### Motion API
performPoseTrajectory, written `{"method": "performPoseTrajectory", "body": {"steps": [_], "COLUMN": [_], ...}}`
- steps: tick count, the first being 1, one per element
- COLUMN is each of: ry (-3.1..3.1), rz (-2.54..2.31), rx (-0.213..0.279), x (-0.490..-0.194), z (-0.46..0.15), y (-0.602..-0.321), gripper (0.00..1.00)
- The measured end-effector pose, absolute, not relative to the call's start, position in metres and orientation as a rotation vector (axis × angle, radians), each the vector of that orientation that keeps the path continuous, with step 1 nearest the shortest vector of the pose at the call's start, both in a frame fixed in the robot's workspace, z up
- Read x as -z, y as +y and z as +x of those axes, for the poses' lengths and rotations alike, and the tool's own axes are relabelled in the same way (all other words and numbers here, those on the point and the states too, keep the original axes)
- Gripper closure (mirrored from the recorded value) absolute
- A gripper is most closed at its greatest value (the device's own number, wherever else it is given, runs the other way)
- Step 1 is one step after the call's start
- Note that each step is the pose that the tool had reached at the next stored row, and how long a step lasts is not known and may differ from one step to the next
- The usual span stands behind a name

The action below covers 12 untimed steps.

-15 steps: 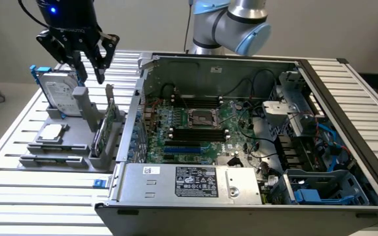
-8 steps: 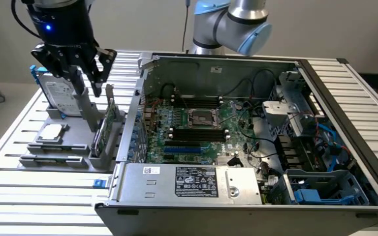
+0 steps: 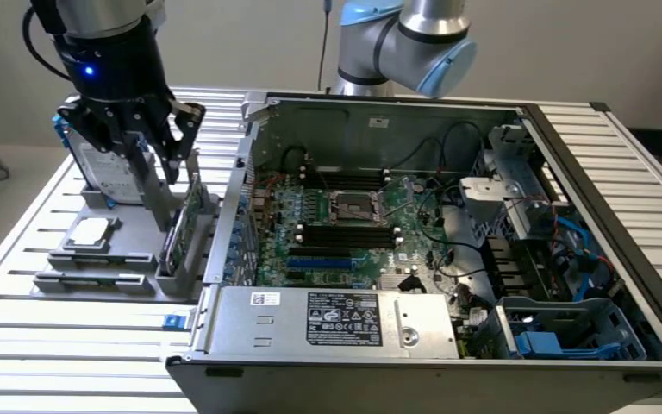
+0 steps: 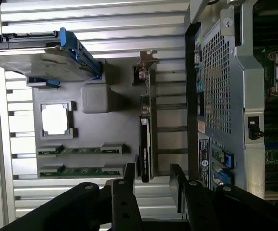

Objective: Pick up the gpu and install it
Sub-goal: 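Pick up the gpu and move the gpu toward the slot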

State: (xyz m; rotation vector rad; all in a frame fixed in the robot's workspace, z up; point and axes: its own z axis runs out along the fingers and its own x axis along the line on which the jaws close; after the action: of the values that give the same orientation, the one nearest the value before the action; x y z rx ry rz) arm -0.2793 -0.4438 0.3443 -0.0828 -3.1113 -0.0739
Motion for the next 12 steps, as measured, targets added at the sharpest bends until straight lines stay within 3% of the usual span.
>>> {"method": "performPoseTrajectory", "body": {"steps": [12], "ry": [-3.111], "rz": [-0.035], "rx": [0.073], "x": [-0.323], "z": [-0.279], "y": [-0.443], "gripper": [0.58]}}
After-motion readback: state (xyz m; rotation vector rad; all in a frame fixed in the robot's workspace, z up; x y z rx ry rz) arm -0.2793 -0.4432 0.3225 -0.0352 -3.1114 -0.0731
